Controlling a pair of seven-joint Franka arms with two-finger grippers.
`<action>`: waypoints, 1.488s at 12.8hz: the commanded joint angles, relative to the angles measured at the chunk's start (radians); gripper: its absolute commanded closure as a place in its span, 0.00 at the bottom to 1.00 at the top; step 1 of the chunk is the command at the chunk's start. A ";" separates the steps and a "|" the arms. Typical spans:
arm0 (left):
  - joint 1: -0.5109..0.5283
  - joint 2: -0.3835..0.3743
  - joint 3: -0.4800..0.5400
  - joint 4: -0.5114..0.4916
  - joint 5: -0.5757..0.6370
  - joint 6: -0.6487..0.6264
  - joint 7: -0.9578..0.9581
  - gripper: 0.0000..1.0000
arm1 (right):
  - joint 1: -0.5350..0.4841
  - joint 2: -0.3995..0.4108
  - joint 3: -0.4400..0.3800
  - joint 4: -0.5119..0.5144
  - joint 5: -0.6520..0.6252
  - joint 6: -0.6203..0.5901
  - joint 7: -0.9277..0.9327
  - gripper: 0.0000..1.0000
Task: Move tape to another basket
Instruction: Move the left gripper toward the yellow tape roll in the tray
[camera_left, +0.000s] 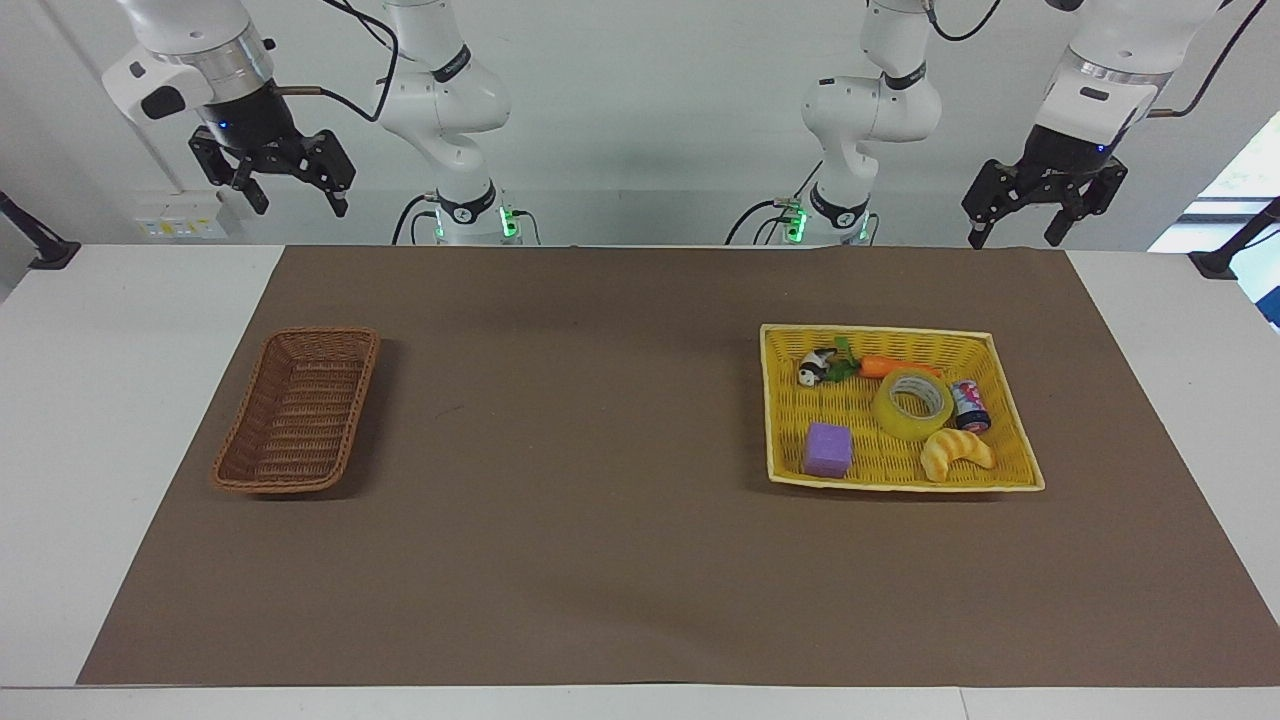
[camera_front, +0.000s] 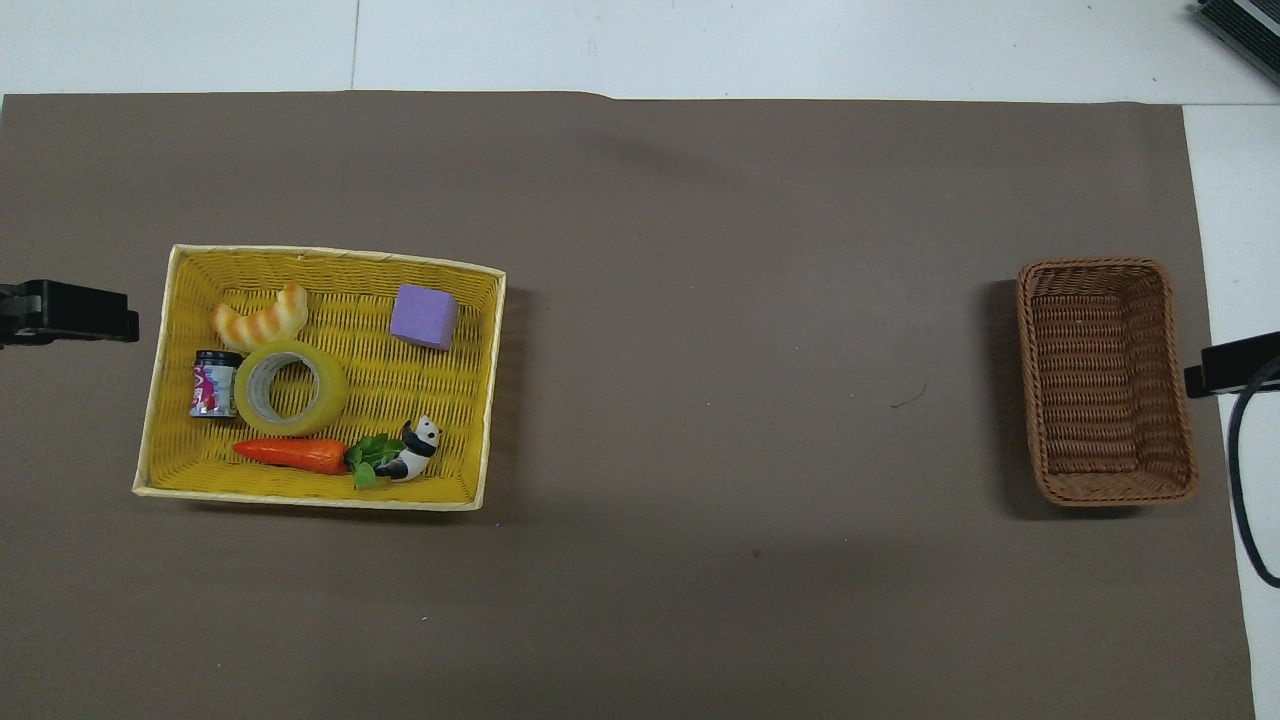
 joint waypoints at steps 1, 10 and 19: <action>0.007 -0.014 -0.004 -0.005 0.009 -0.016 -0.002 0.00 | -0.008 -0.025 0.001 -0.035 -0.005 0.019 -0.026 0.00; 0.009 -0.021 -0.002 -0.046 0.009 -0.008 0.004 0.00 | -0.009 -0.026 0.000 -0.035 -0.005 0.010 -0.027 0.00; 0.059 -0.019 -0.001 -0.362 0.012 0.312 0.018 0.00 | 0.027 -0.025 0.012 -0.059 -0.009 0.054 -0.054 0.00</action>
